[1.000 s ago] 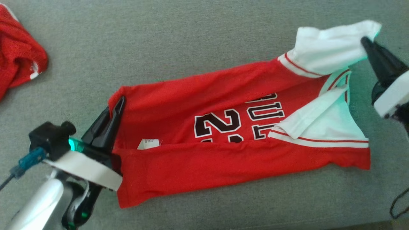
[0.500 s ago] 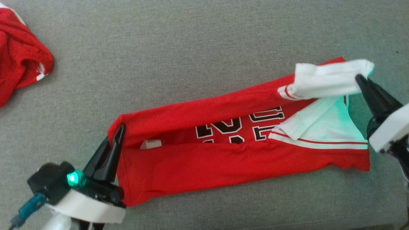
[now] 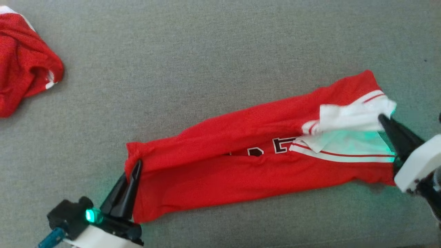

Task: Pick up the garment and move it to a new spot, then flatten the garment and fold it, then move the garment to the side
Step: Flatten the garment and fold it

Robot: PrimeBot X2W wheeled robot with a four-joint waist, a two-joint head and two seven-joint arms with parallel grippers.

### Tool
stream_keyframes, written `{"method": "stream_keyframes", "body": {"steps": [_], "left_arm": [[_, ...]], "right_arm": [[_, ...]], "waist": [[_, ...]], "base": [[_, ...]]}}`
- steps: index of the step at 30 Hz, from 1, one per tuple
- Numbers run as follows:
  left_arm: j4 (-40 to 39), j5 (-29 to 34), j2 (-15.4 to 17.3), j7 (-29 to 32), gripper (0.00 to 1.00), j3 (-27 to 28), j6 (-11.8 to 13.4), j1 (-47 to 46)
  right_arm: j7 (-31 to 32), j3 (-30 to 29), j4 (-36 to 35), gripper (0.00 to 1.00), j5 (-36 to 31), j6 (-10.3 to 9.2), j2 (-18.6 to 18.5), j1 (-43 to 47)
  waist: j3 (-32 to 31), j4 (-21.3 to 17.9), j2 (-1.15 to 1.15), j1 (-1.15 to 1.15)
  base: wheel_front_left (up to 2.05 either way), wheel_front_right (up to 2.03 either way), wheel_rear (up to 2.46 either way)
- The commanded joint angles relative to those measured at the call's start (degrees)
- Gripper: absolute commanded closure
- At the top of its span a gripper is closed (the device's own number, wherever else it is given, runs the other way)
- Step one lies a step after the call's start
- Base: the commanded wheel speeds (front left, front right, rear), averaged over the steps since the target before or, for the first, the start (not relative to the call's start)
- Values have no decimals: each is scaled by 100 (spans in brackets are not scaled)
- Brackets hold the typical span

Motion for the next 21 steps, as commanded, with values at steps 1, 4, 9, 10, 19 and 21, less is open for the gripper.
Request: {"method": "stream_keyframes", "body": {"steps": [1, 4, 9, 10, 19, 21], "left_arm": [[-91, -11, 52, -47, 90, 121, -24, 4], [124, -96, 60, 194, 0, -27, -9, 159], [399, -30, 99, 331, 0, 9, 286, 244], [411, 0, 105, 293, 0, 42, 347, 251], [-21, 623, -220, -403, 0, 1029, 1523, 265], [-80, 865, -360, -424, 0, 1094, 1579, 242]], "right_arm": [[96, 76, -175, 100, -26, 40, -193, 131], [384, 187, -162, 53, -67, 40, -348, 329], [462, 17, -243, 0, -220, 40, -448, 385], [474, -55, -261, 0, -245, 40, -416, 345], [830, -433, 192, 0, -771, 40, 45, -350], [960, -433, 497, 0, -906, 40, 143, -432]], "waist": [[-67, -10, 0, 0], [-180, -22, 0, 0], [-315, -42, 0, 0], [-346, -50, 0, 0], [-438, 7, 0, 0], [-412, 59, 0, 0]], "base": [[0, 0, 0], [0, 0, 0], [0, 0, 0], [0, 0, 0], [0, 0, 0], [0, 0, 0]]}}
